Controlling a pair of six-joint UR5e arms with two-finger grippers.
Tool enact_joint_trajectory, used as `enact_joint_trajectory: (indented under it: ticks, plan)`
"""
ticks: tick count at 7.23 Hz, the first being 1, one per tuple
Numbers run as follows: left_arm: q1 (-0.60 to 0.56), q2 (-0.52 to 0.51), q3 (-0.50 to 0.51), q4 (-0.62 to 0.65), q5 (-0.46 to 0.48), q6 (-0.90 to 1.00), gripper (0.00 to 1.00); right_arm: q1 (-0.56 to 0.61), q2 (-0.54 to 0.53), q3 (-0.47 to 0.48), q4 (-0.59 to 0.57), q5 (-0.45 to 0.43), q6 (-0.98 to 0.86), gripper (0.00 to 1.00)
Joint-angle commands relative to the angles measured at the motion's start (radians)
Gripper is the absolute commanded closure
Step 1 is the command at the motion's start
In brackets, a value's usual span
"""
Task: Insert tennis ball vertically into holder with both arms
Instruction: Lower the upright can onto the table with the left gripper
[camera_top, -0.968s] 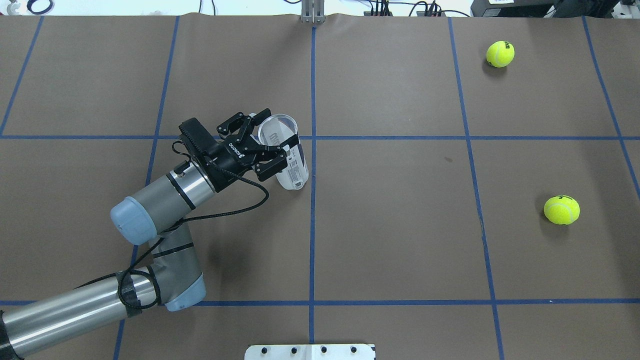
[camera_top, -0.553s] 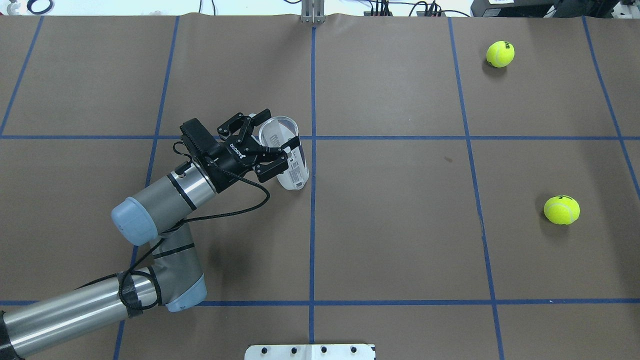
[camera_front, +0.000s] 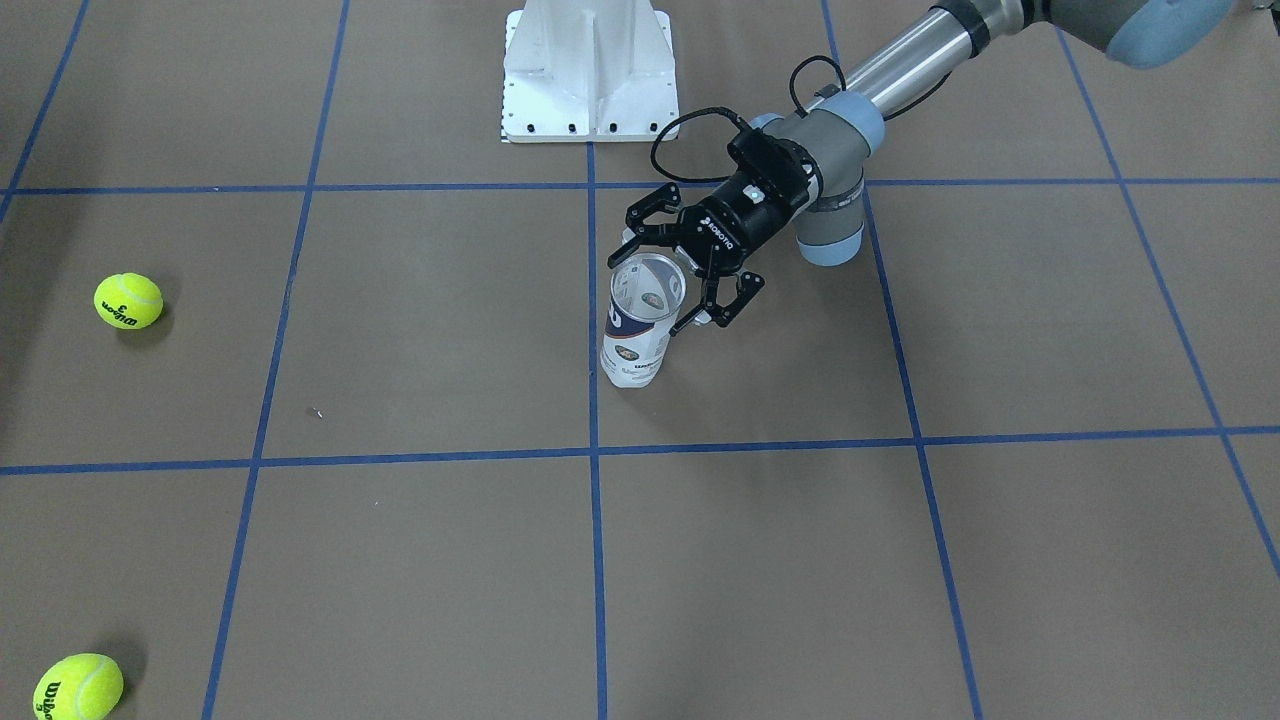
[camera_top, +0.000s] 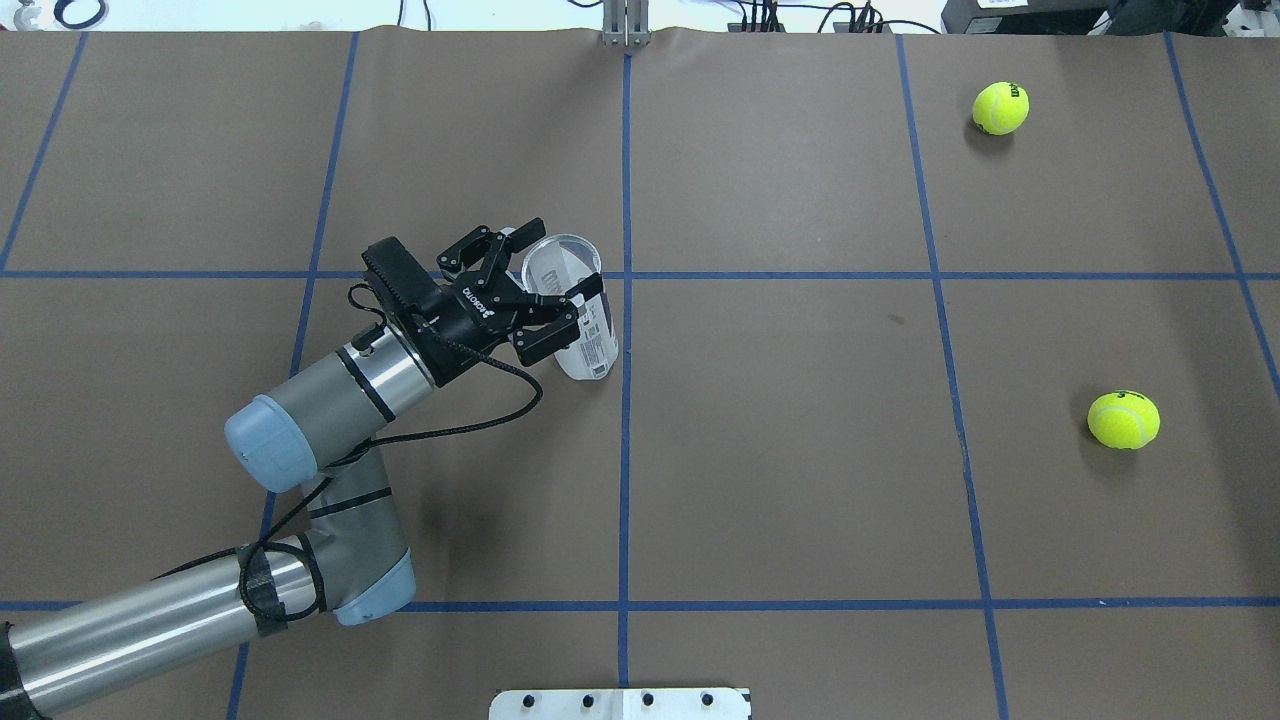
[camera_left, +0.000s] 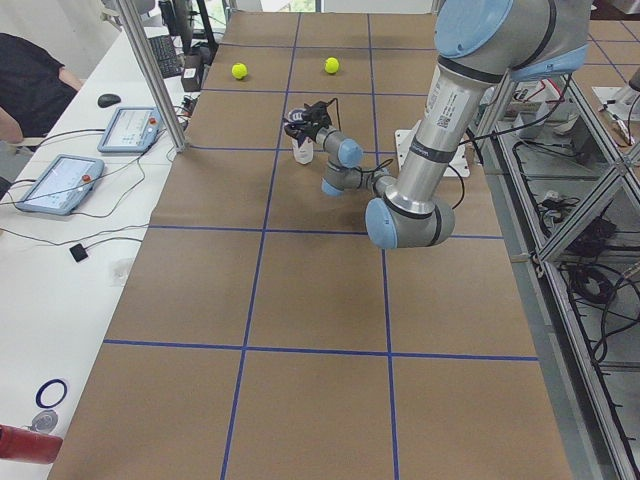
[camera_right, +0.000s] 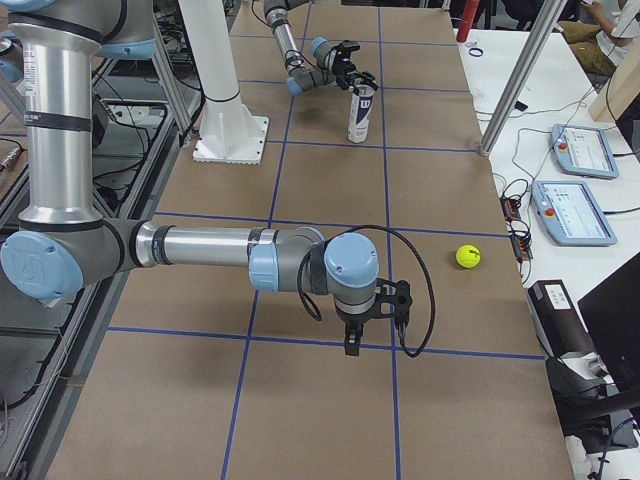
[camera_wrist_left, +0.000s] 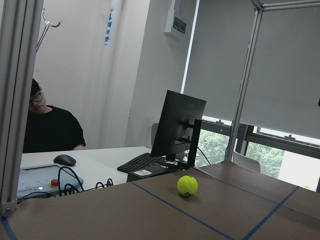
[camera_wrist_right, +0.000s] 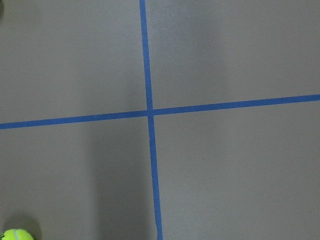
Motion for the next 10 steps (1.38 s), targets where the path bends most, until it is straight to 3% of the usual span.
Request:
enact_joint_trajectory:
  ticks: [1, 6, 10]
  plan:
    - [0.001, 0.000, -0.003, 0.000, 0.000, 0.000, 0.01, 0.000, -0.002, 0.001, 0.000, 0.000, 0.000, 0.01]
    - [0.008, -0.019, -0.014, 0.000, -0.002, 0.000, 0.01, 0.000, -0.006, 0.001, 0.000, 0.001, -0.002, 0.01]
    - [-0.039, -0.008, -0.118, 0.034, -0.021, -0.003, 0.01, 0.000, -0.006, 0.004, 0.002, 0.004, 0.000, 0.01]
